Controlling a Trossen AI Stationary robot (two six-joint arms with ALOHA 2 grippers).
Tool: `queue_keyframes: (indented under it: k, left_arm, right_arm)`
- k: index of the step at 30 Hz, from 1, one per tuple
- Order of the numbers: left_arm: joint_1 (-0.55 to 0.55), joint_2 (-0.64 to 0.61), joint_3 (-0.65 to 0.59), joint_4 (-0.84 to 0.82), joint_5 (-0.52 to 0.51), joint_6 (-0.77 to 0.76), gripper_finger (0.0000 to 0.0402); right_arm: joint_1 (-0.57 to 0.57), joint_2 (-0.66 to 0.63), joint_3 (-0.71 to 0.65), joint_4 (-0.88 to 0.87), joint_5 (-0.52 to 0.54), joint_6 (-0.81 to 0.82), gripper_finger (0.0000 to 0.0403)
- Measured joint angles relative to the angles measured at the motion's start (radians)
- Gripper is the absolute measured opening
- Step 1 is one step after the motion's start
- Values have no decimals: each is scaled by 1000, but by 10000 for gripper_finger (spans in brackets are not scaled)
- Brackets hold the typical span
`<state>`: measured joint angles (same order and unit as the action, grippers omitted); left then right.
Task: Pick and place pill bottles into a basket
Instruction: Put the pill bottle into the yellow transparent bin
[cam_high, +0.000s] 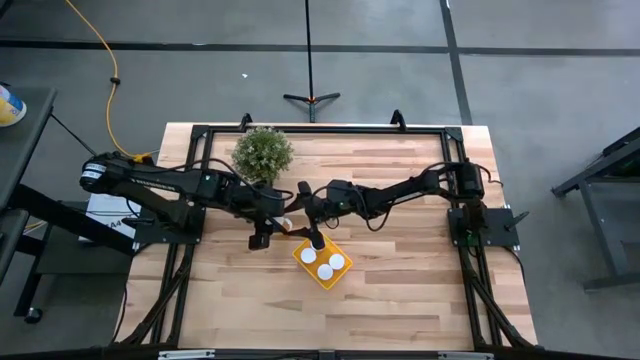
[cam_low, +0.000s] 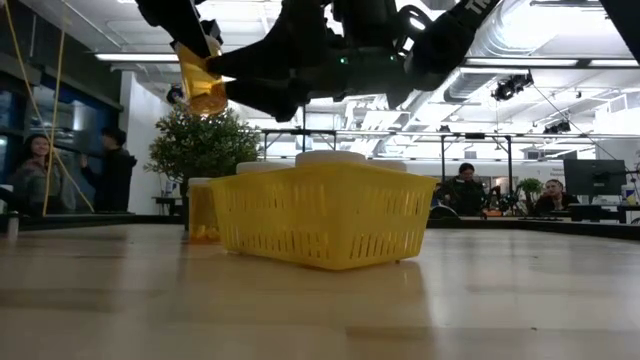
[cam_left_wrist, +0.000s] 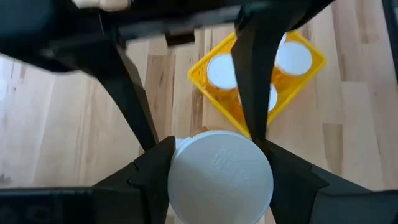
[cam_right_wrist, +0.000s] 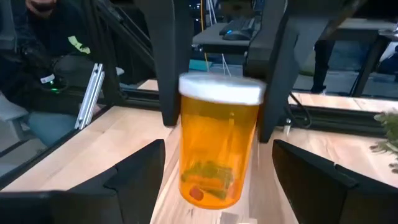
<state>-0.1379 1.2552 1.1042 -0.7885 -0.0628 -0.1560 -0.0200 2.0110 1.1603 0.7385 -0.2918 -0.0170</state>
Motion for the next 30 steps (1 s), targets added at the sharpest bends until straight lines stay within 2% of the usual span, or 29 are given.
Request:
queue_keyframes:
  k: [5,9,14,21,30]
  left_arm:
    - [0,13,0,38,0,37,261]
    - [0,24,0,42,1,47,239]
    - [0,26,0,57,5,47,238]
    - [0,27,0,91,6,73,267]
    - [0,27,0,80,6,73,187]
  right_arm:
    - [3,1,0,3,-1,-7,287]
    - [3,1,0,-1,-3,-9,287]
    - [3,1,0,-8,-3,-10,287]
    - [6,1,0,-16,-3,-10,287]
    - [6,1,0,-47,-4,-8,266]
